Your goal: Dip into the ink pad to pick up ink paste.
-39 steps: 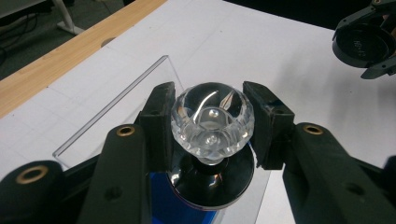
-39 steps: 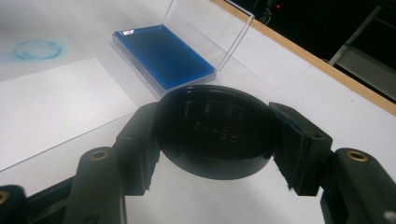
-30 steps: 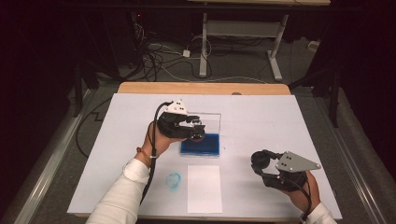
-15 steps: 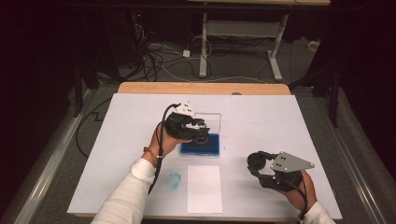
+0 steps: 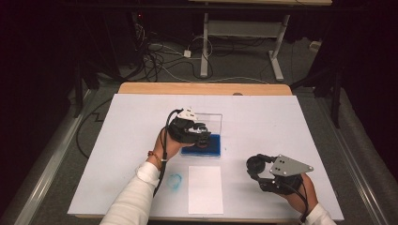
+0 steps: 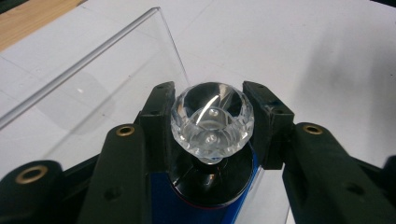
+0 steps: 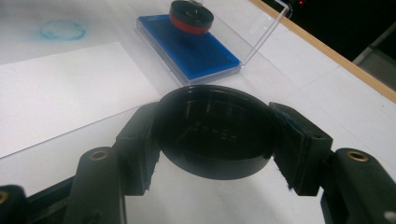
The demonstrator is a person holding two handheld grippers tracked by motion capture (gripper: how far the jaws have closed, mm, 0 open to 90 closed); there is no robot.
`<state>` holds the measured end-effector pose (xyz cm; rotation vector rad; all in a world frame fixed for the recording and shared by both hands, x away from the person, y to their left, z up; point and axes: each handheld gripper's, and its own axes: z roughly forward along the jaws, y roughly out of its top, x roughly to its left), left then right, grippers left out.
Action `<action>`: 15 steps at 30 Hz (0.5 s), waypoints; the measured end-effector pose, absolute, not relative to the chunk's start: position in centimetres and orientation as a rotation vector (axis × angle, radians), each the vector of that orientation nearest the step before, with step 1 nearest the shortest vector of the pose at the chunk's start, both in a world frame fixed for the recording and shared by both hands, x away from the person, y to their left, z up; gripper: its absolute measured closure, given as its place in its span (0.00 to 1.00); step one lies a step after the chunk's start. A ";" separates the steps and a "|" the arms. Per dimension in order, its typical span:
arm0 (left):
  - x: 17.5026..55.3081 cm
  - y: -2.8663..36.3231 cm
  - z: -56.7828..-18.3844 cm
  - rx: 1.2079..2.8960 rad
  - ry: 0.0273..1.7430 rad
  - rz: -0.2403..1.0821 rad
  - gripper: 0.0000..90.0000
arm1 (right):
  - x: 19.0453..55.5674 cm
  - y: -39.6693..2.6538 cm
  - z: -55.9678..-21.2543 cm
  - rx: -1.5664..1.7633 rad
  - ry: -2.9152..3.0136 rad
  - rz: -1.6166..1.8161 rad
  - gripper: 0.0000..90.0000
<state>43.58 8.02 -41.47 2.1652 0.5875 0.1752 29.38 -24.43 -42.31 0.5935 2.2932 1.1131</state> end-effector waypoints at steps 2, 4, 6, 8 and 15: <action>43.6 7.9 -41.7 2.169 0.589 0.176 0.61 | 29.3 -24.3 -42.4 0.586 2.298 1.108 0.43; 43.6 7.9 -42.0 2.165 0.596 0.171 0.61 | 29.2 -24.3 -42.4 0.588 2.302 1.102 0.43; 43.6 8.0 -42.2 2.162 0.599 0.164 0.61 | 29.2 -24.3 -42.5 0.582 2.304 1.101 0.43; 43.6 8.1 -42.3 2.162 0.602 0.164 0.61 | 29.1 -24.3 -42.4 0.585 2.301 1.099 0.43; 43.4 8.3 -42.6 2.171 0.599 0.169 0.61 | 29.1 -24.3 -42.5 0.589 2.306 1.093 0.43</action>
